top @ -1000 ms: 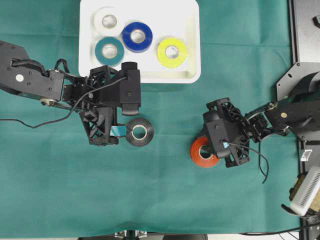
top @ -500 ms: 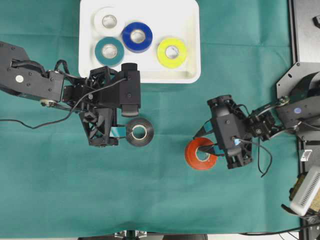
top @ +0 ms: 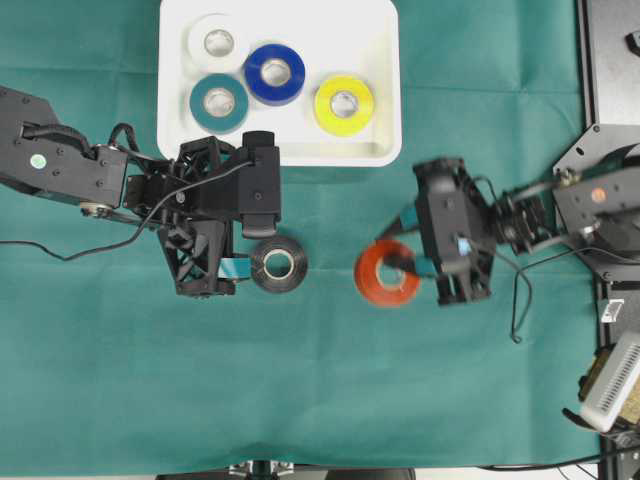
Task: Put the tape alternately from left to right into the white case.
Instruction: 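Lift the red roll and carry it into the tray's upper right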
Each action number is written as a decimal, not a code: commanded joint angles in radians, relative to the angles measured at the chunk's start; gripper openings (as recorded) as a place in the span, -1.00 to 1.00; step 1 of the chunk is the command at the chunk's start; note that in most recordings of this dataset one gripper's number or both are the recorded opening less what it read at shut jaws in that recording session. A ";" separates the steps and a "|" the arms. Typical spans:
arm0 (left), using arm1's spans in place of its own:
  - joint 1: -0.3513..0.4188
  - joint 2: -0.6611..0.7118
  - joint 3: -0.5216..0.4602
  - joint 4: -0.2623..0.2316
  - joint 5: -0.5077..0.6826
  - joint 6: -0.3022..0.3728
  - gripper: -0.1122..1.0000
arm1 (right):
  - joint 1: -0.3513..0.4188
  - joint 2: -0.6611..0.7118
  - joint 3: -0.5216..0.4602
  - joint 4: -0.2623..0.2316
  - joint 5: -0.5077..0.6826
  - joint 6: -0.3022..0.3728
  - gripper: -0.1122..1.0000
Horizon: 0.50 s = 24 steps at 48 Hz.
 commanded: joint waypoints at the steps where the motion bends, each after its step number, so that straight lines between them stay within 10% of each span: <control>1: -0.006 -0.029 -0.011 -0.002 -0.005 0.000 0.29 | -0.043 -0.015 -0.026 -0.020 -0.003 0.000 -0.43; 24: -0.009 -0.026 -0.011 -0.002 -0.012 0.000 0.30 | -0.252 -0.015 -0.044 -0.130 -0.006 0.000 -0.43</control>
